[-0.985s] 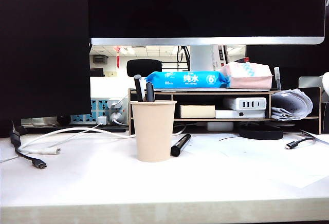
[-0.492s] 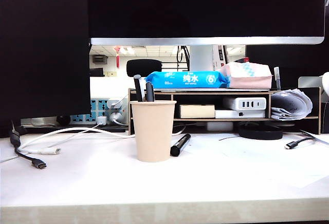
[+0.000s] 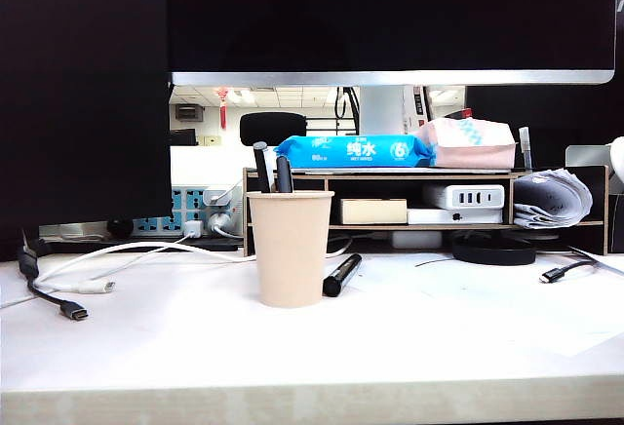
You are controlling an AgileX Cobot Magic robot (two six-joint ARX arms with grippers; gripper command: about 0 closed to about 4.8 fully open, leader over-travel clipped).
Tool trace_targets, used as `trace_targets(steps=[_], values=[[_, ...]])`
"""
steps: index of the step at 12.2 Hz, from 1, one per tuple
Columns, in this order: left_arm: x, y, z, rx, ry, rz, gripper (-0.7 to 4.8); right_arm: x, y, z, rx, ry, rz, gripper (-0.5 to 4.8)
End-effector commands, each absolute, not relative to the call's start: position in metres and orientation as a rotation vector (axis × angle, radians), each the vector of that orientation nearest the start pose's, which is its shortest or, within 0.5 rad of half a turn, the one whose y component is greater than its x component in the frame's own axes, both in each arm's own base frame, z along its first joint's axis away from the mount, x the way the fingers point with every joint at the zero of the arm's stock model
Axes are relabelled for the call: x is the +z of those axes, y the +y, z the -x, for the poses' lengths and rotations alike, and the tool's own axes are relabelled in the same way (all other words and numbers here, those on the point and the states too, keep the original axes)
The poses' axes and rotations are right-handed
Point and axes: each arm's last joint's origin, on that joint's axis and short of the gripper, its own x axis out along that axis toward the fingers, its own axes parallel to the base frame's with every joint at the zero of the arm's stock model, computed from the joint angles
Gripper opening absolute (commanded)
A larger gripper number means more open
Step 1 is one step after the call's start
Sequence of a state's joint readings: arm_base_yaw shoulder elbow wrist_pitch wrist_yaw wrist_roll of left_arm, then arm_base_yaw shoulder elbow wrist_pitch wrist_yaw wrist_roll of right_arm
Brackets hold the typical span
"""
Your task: Pick up the marker from the paper cup and put it on the table.
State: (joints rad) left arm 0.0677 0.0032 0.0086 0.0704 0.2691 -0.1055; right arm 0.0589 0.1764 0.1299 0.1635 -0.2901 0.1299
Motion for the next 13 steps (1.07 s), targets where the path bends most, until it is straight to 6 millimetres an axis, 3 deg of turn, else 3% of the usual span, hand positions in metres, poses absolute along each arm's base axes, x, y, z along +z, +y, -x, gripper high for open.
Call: trace_targets(steps=[1,7,13], values=[[0.174,-0.001,-0.096,-0.21,-0.077,0.089,-0.05,0.212,0.014,-0.101,0.358,-0.111,-0.114,-0.04],[0.174,0.001,-0.097,-0.115,-0.083,-0.004,-0.05,0.215,0.013,-0.093,0.352,-0.169,-0.106,-0.04],[0.17,0.009,-0.097,0.163,-0.044,-0.011,-0.05,0.208,0.013,-0.087,0.358,-0.215,-0.101,-0.04]])
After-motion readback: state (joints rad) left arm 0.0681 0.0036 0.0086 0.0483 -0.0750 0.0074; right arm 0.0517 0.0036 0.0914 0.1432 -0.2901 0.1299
